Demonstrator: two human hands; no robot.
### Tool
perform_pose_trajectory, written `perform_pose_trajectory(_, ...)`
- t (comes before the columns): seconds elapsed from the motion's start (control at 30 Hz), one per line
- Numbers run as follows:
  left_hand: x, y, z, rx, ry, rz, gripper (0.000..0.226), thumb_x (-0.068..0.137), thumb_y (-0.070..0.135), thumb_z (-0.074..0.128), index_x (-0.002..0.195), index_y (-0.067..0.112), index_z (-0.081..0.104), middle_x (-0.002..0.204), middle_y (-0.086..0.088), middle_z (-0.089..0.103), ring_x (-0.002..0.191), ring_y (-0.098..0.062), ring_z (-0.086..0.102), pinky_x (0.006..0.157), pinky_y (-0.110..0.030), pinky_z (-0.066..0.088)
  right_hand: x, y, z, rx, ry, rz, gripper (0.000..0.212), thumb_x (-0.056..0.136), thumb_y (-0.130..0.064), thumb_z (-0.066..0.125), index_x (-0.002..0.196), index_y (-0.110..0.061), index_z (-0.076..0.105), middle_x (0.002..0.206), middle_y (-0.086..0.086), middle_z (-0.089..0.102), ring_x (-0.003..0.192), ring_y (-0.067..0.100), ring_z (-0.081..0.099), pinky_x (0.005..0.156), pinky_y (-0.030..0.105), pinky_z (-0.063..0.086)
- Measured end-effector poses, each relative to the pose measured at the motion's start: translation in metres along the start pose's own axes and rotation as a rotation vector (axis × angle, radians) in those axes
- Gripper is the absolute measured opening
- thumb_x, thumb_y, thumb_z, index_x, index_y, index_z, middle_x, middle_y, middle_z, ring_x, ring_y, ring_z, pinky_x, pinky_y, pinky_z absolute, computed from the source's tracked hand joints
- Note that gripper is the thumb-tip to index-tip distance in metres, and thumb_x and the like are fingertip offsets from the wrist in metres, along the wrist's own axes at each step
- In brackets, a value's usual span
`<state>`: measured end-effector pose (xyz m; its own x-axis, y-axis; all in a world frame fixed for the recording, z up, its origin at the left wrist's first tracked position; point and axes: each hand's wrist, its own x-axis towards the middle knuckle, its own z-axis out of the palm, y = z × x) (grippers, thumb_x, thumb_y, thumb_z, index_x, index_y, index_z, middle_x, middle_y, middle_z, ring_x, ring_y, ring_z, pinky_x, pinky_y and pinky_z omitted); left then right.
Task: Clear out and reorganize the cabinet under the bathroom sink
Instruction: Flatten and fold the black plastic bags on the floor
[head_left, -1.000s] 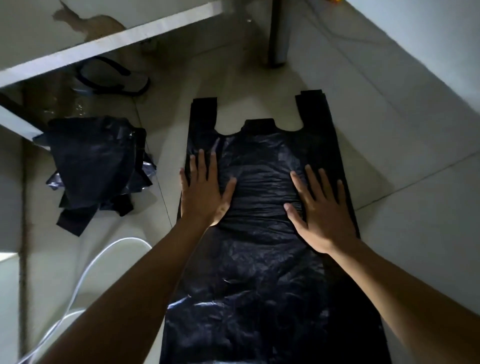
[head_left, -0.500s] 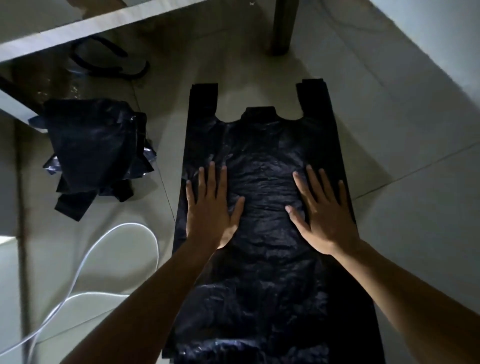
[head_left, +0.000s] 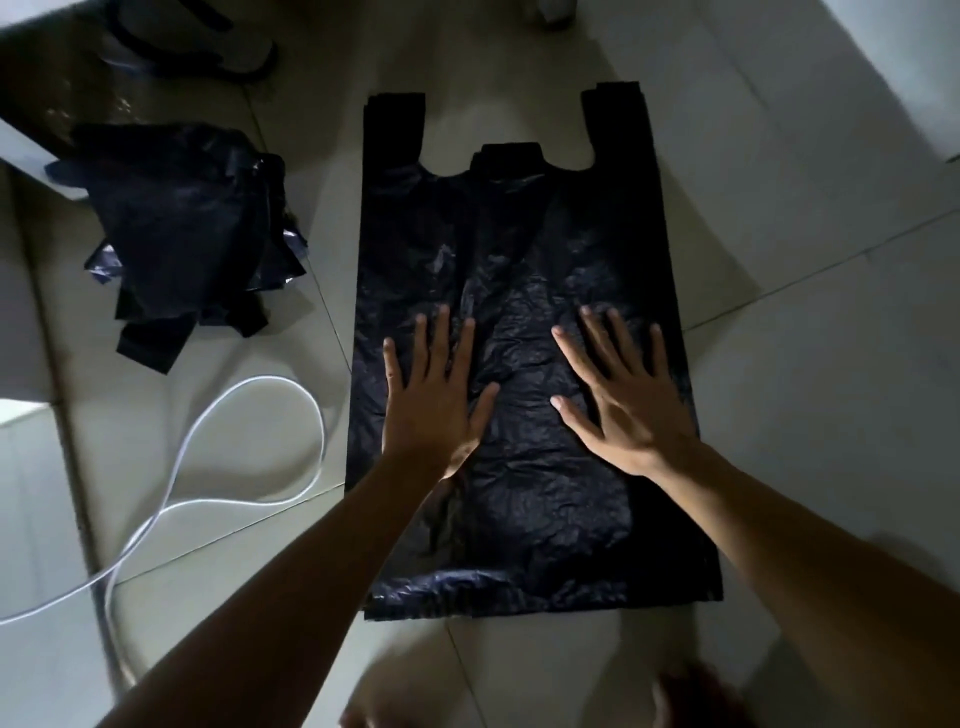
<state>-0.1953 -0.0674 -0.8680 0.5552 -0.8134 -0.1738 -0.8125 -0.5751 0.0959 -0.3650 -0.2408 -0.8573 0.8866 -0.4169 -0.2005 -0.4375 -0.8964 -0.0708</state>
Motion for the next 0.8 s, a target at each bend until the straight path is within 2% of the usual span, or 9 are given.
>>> perform_pose_trajectory(0.27,-0.022,-0.002,0.008,-0.022,0.022,-0.039,0.08,0.096,0.065,0.022,0.158,0.019,-0.002,0.165,-0.009,-0.011,0.152,-0.028,-0.011,0.119,-0.061,0.004,-0.021,-0.006,0.01,0.009,0.008,-0.042,0.075,0.097,-0.063,0.032,0.159,-0.032,0.003,0.167,0.002,-0.002,0.154,0.026,-0.005,0.119,0.061,0.009)
perform_pose_trajectory(0.43,-0.01,-0.006,0.001,-0.039,0.038,-0.015,0.081,0.096,0.065,0.018,0.158,0.018,-0.006,0.164,-0.009,-0.014,0.151,-0.028,-0.013,0.12,-0.059,0.0,-0.014,-0.013,0.008,0.044,0.033,-0.003,0.08,0.095,-0.064,0.033,0.159,-0.029,0.001,0.167,0.004,-0.006,0.154,0.027,-0.007,0.119,0.062,0.005)
perform_pose_trajectory(0.6,-0.013,-0.01,-0.001,-0.04,0.008,-0.042,0.081,0.095,0.067,0.016,0.158,0.02,-0.004,0.165,-0.007,-0.009,0.152,-0.025,-0.01,0.121,-0.056,0.003,-0.015,-0.012,0.01,0.035,0.067,-0.012,0.08,0.093,-0.066,0.035,0.159,-0.029,0.01,0.167,0.003,0.003,0.154,0.028,0.002,0.12,0.06,0.008)
perform_pose_trajectory(0.63,-0.012,-0.009,-0.004,-0.057,0.008,-0.042,0.081,0.094,0.067,0.02,0.158,0.021,0.001,0.166,-0.007,-0.003,0.152,-0.025,-0.005,0.121,-0.054,0.005,-0.013,-0.014,0.008,0.036,0.078,0.011,0.081,0.09,-0.066,0.04,0.158,-0.028,0.019,0.166,0.004,0.012,0.153,0.029,0.01,0.119,0.06,0.009)
perform_pose_trajectory(0.67,-0.008,-0.012,-0.013,-0.089,0.043,-0.042,0.079,0.094,0.066,0.026,0.158,0.022,0.012,0.165,-0.007,0.011,0.152,-0.027,0.009,0.121,-0.05,0.011,-0.006,-0.019,0.002,0.041,0.109,0.039,0.079,0.086,-0.065,0.046,0.154,-0.026,0.032,0.162,0.005,0.025,0.149,0.031,0.021,0.119,0.06,0.012)
perform_pose_trajectory(0.7,-0.001,-0.016,-0.024,-0.151,0.114,-0.029,0.072,0.093,0.062,0.036,0.153,0.021,0.029,0.156,-0.008,0.033,0.144,-0.028,0.03,0.117,-0.046,0.023,0.001,-0.023,-0.004,0.038,0.151,0.075,0.073,0.082,-0.063,0.05,0.144,-0.025,0.045,0.151,0.006,0.04,0.141,0.033,0.035,0.117,0.06,0.016)
perform_pose_trajectory(0.73,0.008,-0.023,-0.04,-0.226,0.231,-0.009,0.062,0.091,0.055,0.047,0.142,0.02,0.046,0.138,-0.007,0.052,0.127,-0.028,0.049,0.108,-0.043,0.034,0.012,-0.029,-0.013,0.029,0.205,0.107,0.063,0.079,-0.06,0.053,0.131,-0.024,0.054,0.137,0.007,0.051,0.129,0.033,0.045,0.114,0.06,0.022)
perform_pose_trajectory(0.77,0.016,-0.033,-0.056,-0.281,0.376,-0.004,0.05,0.088,0.047,0.056,0.128,0.018,0.056,0.12,-0.005,0.061,0.111,-0.027,0.058,0.098,-0.041,0.041,0.022,-0.036,-0.021,0.031,0.273,0.138,0.054,0.078,-0.056,0.054,0.12,-0.022,0.058,0.123,0.007,0.057,0.117,0.032,0.051,0.11,0.058,0.028)
perform_pose_trajectory(0.8,0.026,-0.052,-0.077,-0.301,0.518,-0.034,0.039,0.085,0.04,0.061,0.117,0.017,0.06,0.11,-0.003,0.062,0.102,-0.026,0.059,0.091,-0.04,0.044,0.042,-0.047,-0.03,0.052,0.352,0.143,0.046,0.079,-0.052,0.056,0.113,-0.021,0.06,0.113,0.006,0.059,0.109,0.032,0.054,0.106,0.056,0.033)
